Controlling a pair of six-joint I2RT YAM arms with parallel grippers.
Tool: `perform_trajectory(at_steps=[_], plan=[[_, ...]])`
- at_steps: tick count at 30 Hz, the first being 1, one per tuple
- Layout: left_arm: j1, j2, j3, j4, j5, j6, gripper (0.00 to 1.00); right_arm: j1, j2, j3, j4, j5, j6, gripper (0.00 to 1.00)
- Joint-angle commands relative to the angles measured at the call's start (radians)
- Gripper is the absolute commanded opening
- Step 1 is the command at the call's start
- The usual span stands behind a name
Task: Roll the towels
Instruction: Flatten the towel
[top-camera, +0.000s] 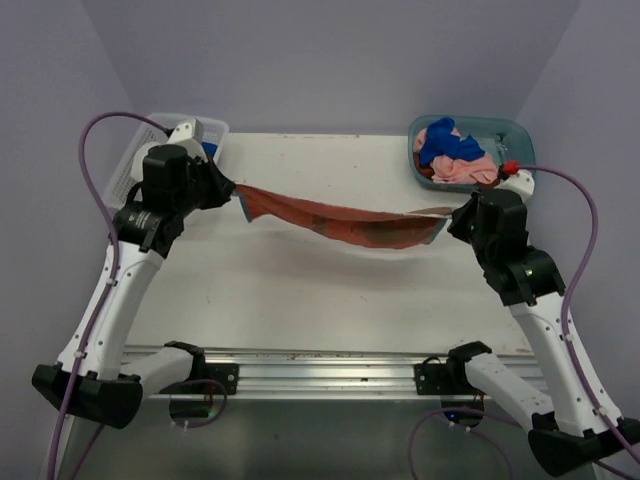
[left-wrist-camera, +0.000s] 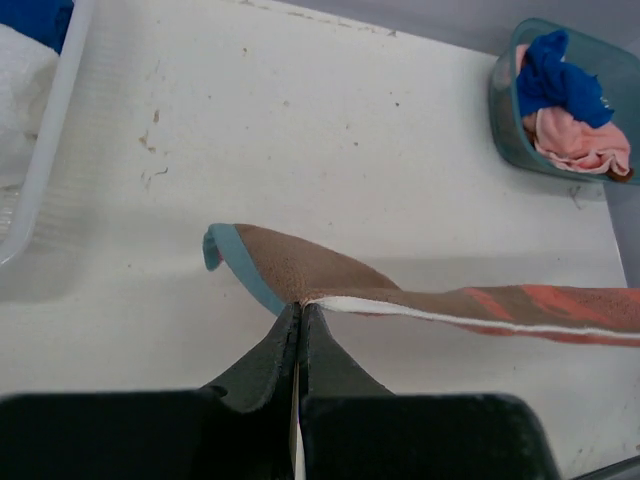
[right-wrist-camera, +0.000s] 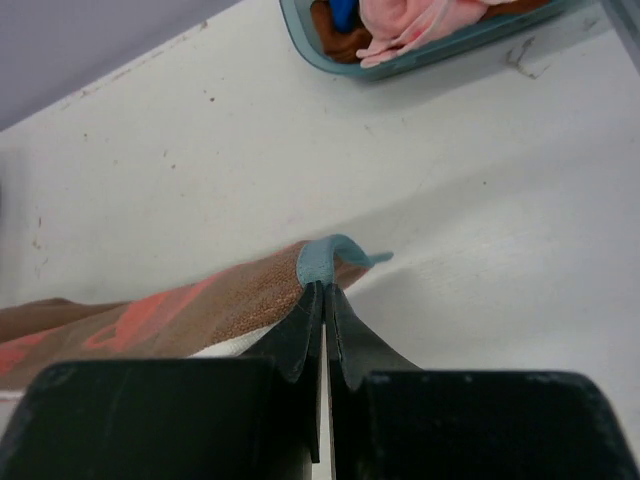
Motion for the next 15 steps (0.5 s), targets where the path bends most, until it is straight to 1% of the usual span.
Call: perform_trajectory(at_steps=[1, 4, 9, 11, 15], plan=[[0.009, -0.108, 0.037, 0.032, -0.01, 0.025, 0.0, -0.002, -0.063, 0.067, -0.107, 0.095, -0.026, 0.0], [0.009, -0.199, 0.022, 0.072, -0.016, 0.031, 0.0, -0.004, -0.131, 0.117, -0.159, 0.123, -0.026, 0.0], [0.009, -0.343, 0.02, 0.073, -0.024, 0.039, 0.0, -0.004, -0.238, 0.203, -0.246, 0.127, -0.024, 0.0], [0.009, -0.388, 0.013, 0.073, -0.005, 0.038, 0.0, -0.002, -0.273, 0.233, -0.277, 0.115, -0.023, 0.0], [0.007, -0.501, -0.032, 0.076, 0.05, -0.001, 0.0, -0.004, -0.327, 0.239, -0.356, 0.034, -0.009, 0.0]])
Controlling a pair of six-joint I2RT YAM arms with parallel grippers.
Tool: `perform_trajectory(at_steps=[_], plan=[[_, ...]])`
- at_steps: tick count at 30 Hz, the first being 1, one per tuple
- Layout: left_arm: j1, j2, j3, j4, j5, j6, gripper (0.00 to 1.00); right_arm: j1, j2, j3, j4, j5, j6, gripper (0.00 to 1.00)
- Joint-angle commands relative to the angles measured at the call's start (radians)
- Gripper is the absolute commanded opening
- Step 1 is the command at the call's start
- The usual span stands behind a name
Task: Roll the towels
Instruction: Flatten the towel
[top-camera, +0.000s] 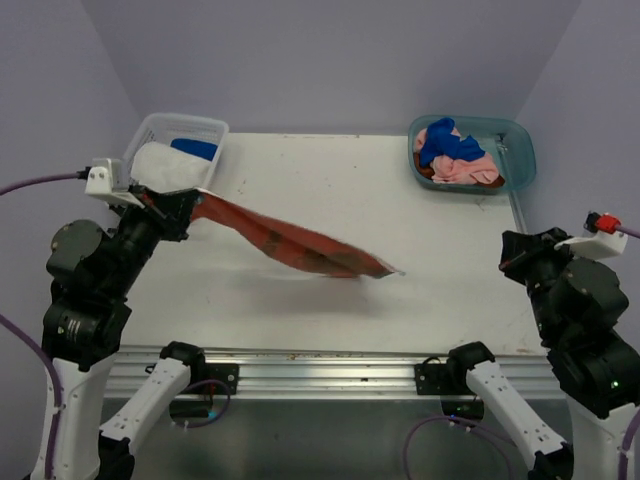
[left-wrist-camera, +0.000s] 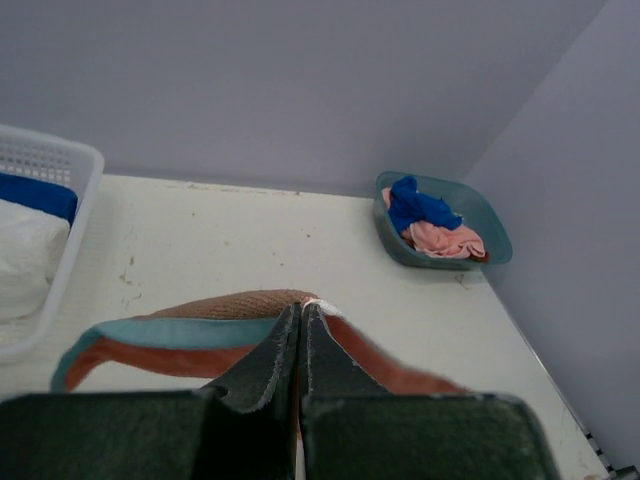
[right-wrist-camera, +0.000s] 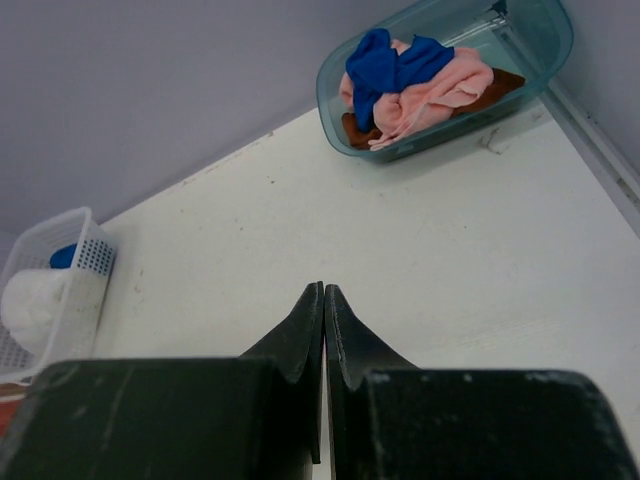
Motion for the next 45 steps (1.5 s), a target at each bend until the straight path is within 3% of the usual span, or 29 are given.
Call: perform_trajectory(at_steps=[1, 7, 10, 14, 16, 18, 22, 25, 26, 32, 33, 36, 45], plan=[[0.007, -0.073, -0.06, 0.04, 0.052, -0.025, 0.0, -0.003, -0.025, 0.013, -0.12, -0.043, 0.008, 0.0], [0.005, -0.144, -0.181, 0.008, 0.077, -0.09, 0.0, -0.003, -0.077, -0.09, -0.149, -0.151, 0.045, 0.0], [0.005, -0.135, -0.182, -0.024, 0.048, -0.085, 0.0, -0.001, -0.071, -0.241, -0.061, -0.324, 0.063, 0.0], [0.005, -0.12, -0.151, -0.053, -0.005, -0.062, 0.0, -0.003, -0.06, -0.479, 0.181, -0.516, 0.155, 0.0], [0.005, -0.113, -0.142, -0.073, -0.044, -0.053, 0.0, 0.009, -0.047, -0.57, 0.249, -0.56, 0.179, 0.0], [0.005, -0.098, -0.139, -0.082, -0.069, -0.042, 0.0, 0.04, -0.022, -0.599, 0.318, -0.549, 0.193, 0.0], [0.005, -0.058, -0.136, -0.082, -0.097, -0.034, 0.0, 0.26, 0.108, -0.606, 0.404, -0.399, 0.193, 0.0], [0.005, -0.026, -0.128, -0.072, -0.109, -0.031, 0.0, 0.429, 0.292, -0.577, 0.508, -0.315, 0.192, 0.07], [0.005, -0.021, -0.12, -0.07, -0.115, -0.03, 0.0, 0.477, 0.406, -0.561, 0.554, -0.288, 0.183, 0.16], [0.005, 0.005, -0.094, -0.081, -0.183, -0.004, 0.0, 0.776, 0.869, -0.284, 0.654, -0.199, 0.115, 0.45], [0.005, 0.008, -0.093, -0.082, -0.192, -0.002, 0.0, 0.799, 1.009, -0.179, 0.644, -0.201, 0.104, 0.46], [0.005, 0.019, -0.076, -0.095, -0.207, 0.013, 0.0, 0.874, 1.207, -0.008, 0.615, -0.195, 0.069, 0.47], [0.005, 0.023, -0.067, -0.102, -0.246, 0.05, 0.0, 0.884, 1.507, 0.284, 0.578, -0.273, 0.038, 0.55]])
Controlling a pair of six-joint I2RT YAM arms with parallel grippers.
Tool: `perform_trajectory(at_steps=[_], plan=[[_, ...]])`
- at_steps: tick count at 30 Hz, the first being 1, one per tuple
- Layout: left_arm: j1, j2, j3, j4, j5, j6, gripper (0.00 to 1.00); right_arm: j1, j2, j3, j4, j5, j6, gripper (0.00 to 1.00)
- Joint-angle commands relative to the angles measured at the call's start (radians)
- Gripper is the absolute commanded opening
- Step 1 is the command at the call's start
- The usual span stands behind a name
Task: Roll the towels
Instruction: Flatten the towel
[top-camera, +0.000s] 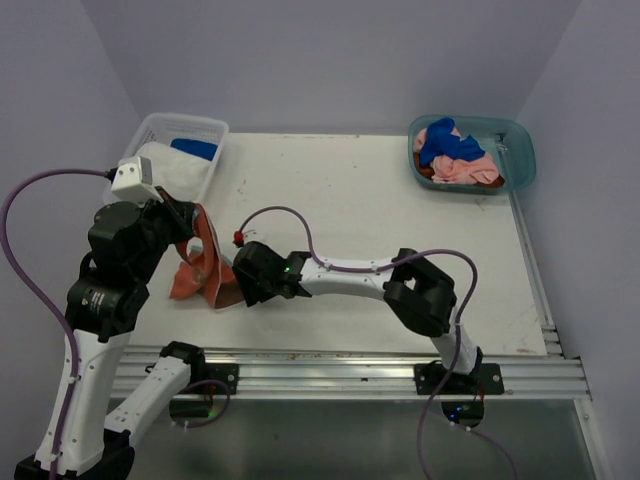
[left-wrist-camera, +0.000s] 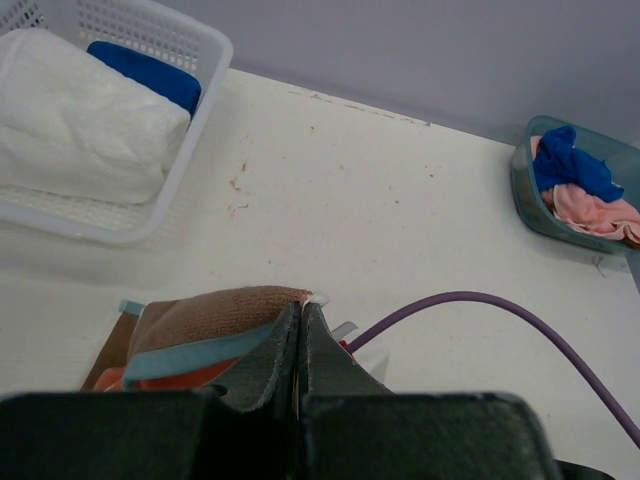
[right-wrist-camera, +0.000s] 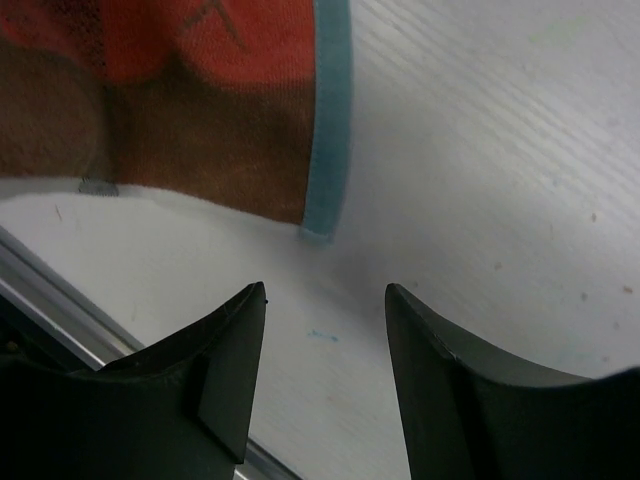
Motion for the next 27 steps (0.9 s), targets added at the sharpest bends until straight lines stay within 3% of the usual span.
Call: perform_trajectory(at_steps=[1, 8, 11, 12, 13, 16, 23, 27], plan=[[0.005, -0.001, 0.032, 0.002, -0.037, 0.043, 0.0, -0.003, 0.079, 0.112, -0.013, -0.028, -0.024, 0.56], [0.005, -0.007, 0.029, 0.002, -0.04, 0.056, 0.0, 0.01, 0.193, 0.198, -0.04, -0.043, -0.003, 0.55], [0.005, -0.009, 0.027, -0.001, -0.043, 0.056, 0.0, 0.013, 0.204, 0.187, -0.034, -0.034, 0.01, 0.49], [0.005, -0.01, 0.026, -0.001, -0.043, 0.056, 0.0, 0.011, 0.21, 0.181, -0.03, -0.02, 0.011, 0.45], [0.005, -0.012, 0.026, -0.002, -0.043, 0.056, 0.0, 0.013, 0.213, 0.181, -0.039, -0.005, 0.017, 0.28], [0.005, -0.021, 0.027, -0.012, -0.05, 0.056, 0.0, 0.006, 0.183, 0.167, -0.047, 0.046, 0.02, 0.0], [0.005, -0.028, 0.021, -0.022, -0.037, 0.048, 0.0, -0.096, -0.096, -0.092, 0.048, 0.121, 0.066, 0.0], [0.005, -0.015, -0.02, 0.0, 0.064, 0.04, 0.0, -0.177, -0.305, -0.305, 0.072, 0.191, 0.071, 0.0]])
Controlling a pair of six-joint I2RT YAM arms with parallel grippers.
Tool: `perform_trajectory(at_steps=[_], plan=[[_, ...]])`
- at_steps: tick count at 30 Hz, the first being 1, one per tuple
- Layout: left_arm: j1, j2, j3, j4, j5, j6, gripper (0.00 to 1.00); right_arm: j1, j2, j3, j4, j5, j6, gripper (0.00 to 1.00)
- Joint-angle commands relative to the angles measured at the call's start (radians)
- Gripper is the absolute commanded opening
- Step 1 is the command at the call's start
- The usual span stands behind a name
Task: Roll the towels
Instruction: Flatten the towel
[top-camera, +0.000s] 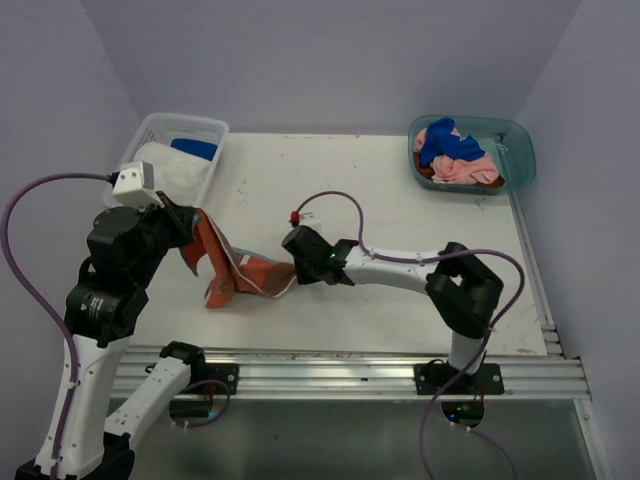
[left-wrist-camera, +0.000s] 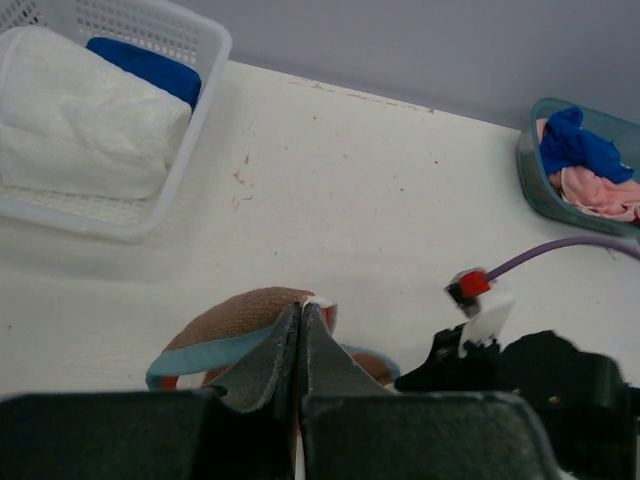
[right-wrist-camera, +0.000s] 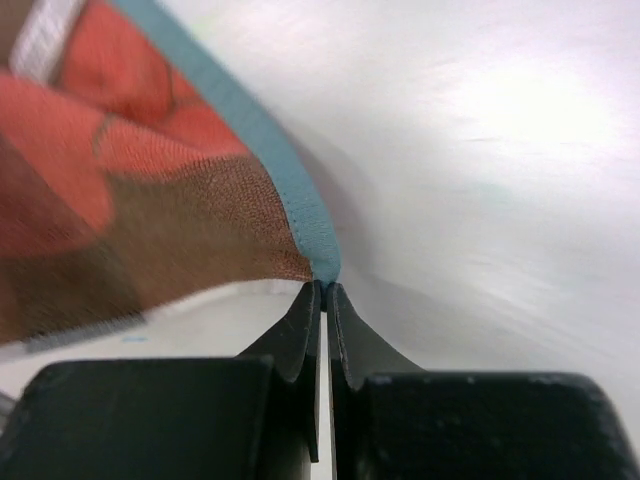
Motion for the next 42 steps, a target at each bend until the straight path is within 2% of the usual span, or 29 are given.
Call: perform_trajectory(at_steps=[1, 6, 8, 12, 17, 18, 20, 21, 24, 30, 36, 39, 42], plan=[[0.004, 0.018, -0.049, 0.032, 0.093, -0.008, 0.0, -0.063, -0.231, -0.124, 0.027, 0.144, 0.023, 0.0], [0.004, 0.032, -0.198, 0.162, 0.317, -0.094, 0.0, -0.161, -0.492, -0.378, -0.027, 0.229, 0.049, 0.0], [0.004, 0.034, -0.255, 0.205, 0.362, -0.117, 0.0, -0.205, -0.593, -0.488, -0.065, 0.266, 0.069, 0.0], [0.004, 0.048, -0.283, 0.181, 0.35, -0.096, 0.0, -0.227, -0.743, -0.635, -0.154, 0.296, 0.138, 0.0], [0.004, 0.046, -0.301, 0.149, 0.304, -0.08, 0.0, -0.227, -0.877, -0.805, -0.165, 0.147, 0.245, 0.0], [0.004, 0.049, -0.303, 0.149, 0.285, -0.08, 0.0, -0.225, -0.882, -0.817, -0.156, 0.123, 0.248, 0.06], [0.006, 0.055, -0.304, 0.153, 0.267, -0.082, 0.0, -0.224, -0.87, -0.817, -0.176, 0.103, 0.262, 0.25], [0.004, 0.061, -0.301, 0.155, 0.262, -0.083, 0.0, -0.224, -0.867, -0.814, -0.181, 0.106, 0.264, 0.4], [0.004, 0.075, -0.292, 0.164, 0.258, -0.085, 0.0, -0.225, -0.865, -0.802, -0.156, 0.114, 0.244, 0.55], [0.004, 0.081, -0.289, 0.169, 0.253, -0.086, 0.0, -0.225, -0.738, -0.718, -0.113, 0.091, 0.187, 0.54], [0.004, 0.072, -0.295, 0.158, 0.236, -0.086, 0.0, -0.221, -0.693, -0.733, -0.012, 0.008, 0.189, 0.51], [0.004, 0.071, -0.299, 0.163, 0.236, -0.089, 0.0, -0.219, -0.667, -0.732, -0.023, 0.006, 0.19, 0.51], [0.004, 0.075, -0.303, 0.167, 0.236, -0.091, 0.0, -0.193, -0.635, -0.716, -0.1, 0.08, 0.216, 0.51]])
